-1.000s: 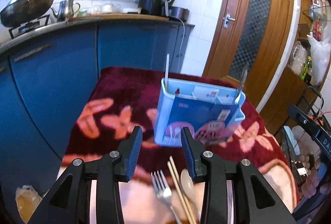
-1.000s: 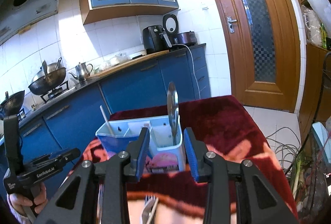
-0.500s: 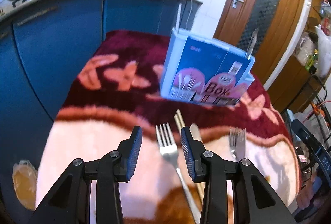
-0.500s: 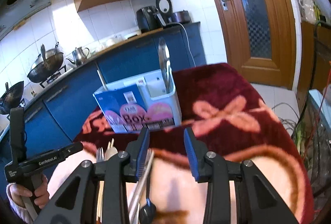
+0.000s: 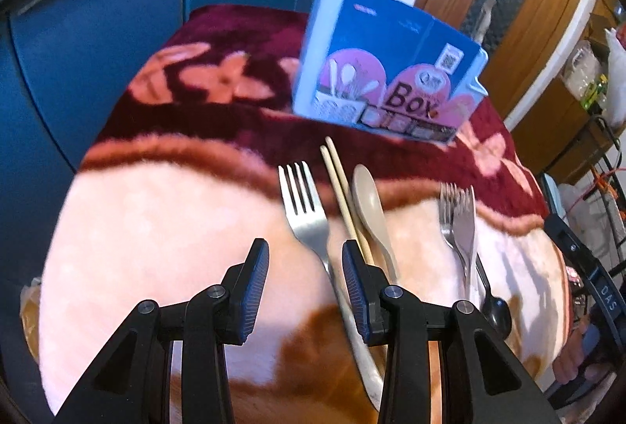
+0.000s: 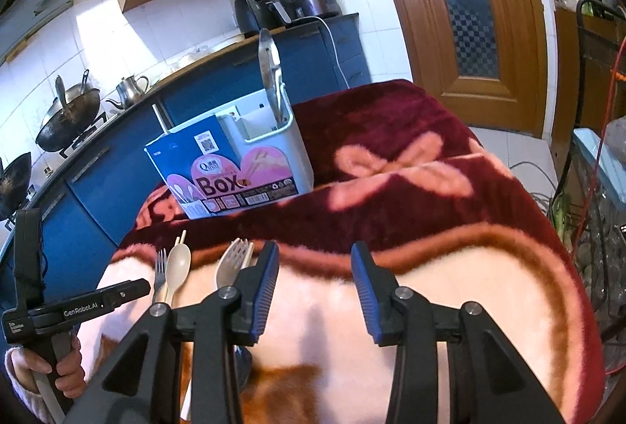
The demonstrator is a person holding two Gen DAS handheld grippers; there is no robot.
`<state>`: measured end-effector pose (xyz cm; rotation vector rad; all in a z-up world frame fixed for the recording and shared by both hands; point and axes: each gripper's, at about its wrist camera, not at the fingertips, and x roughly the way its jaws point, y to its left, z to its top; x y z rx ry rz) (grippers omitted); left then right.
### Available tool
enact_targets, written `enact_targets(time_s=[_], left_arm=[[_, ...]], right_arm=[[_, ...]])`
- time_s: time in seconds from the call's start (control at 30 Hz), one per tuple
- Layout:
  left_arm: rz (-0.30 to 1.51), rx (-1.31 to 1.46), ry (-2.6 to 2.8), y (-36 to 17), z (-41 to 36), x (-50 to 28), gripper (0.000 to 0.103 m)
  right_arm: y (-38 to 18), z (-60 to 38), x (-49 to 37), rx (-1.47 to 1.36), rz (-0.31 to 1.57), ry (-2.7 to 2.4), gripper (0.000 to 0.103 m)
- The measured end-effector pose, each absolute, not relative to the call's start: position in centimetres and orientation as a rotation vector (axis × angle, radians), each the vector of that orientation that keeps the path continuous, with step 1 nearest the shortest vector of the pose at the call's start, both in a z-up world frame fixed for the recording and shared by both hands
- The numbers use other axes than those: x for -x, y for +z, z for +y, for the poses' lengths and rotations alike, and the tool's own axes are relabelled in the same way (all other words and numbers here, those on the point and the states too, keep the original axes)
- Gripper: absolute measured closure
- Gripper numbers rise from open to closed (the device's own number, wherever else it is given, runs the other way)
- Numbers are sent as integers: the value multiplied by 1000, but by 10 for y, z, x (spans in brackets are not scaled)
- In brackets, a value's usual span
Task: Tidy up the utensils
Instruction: 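Move both tools back to the utensils and grasp a silver fork with the left tool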
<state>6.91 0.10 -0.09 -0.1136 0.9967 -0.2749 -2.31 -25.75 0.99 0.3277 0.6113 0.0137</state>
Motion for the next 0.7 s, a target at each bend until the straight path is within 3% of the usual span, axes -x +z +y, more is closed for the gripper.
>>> enact_targets(time_s=[0.07, 0.17, 0.53, 0.63, 0.7], left_arm=[[1023, 109, -289, -4, -3, -69, 64], [1044, 98, -294, -7, -7, -67, 76], [1162, 31, -320, -8, -23, -86, 77], [1163, 17, -309, -9, -23, -89, 90], [1159, 41, -313, -9, -20, -89, 92]], right_arm=[[7, -259, 24, -334, 617, 15, 61], [4, -262, 24, -342, 622, 17, 60], [-3, -269, 26, -367, 632, 22, 58], [-4, -269, 27, -370, 634, 25, 58], [-4, -268, 27, -368, 634, 26, 58]])
